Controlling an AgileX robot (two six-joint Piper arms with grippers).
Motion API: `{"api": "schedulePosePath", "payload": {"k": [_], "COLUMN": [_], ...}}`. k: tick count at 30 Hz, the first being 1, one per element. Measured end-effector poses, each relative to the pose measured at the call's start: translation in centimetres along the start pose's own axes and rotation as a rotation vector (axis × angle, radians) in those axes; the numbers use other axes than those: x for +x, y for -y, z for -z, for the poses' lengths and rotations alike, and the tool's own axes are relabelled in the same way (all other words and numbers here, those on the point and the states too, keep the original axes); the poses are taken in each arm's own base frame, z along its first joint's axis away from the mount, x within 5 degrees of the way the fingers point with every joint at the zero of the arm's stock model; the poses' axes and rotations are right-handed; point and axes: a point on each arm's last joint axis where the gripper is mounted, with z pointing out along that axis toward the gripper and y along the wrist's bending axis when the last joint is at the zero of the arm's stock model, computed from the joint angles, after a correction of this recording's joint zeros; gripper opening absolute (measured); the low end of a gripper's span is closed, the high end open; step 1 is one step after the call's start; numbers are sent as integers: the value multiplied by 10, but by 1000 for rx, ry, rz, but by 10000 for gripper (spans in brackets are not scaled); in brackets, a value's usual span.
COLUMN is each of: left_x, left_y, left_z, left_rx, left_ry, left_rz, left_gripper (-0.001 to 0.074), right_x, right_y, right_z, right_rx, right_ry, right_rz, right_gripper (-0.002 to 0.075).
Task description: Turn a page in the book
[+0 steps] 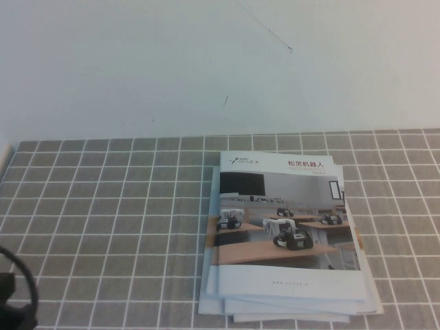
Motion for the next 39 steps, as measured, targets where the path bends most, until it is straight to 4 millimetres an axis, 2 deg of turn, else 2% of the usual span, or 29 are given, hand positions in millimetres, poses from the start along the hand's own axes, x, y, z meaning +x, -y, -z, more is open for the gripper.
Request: {"api": "schedulePosePath", "payload": {"k": [5, 8, 15, 21, 24, 29, 35, 39], "left_x": [-2, -15, -53, -69, -70, -68, -58, -47], "left_y": [12, 25, 64, 100, 120, 138, 141, 145], "left_z": [-39, -59, -106, -145, -163, -195, -235, -254], "left_rx": [112, 227, 470, 562, 584, 572, 507, 519], "left_ry": [-144, -176, -206, -254, -272, -282, -299, -358], "left_rz": [120, 200, 137, 82, 41, -14, -19, 6], "left_gripper": [-4, -4, -4, -4, -4, -4, -4, -4], "right_x": [9, 12, 18, 17, 17, 21, 39, 50], "right_y": [-1, -3, -19, -33, -38, -44, -48, -53], "right_z": [-30, -46, -74, -97, -112, -138, -171, -190], "right_rx": [7, -11, -151, -330, -386, -467, -534, -573], "right_ry": [-179, -238, -486, -701, -783, -856, -917, -928], "right_rz": [-64, -153, -33, 105, 125, 139, 82, -18], "right_gripper": [-3, -3, -3, -3, -3, -3, -3, -3]}}
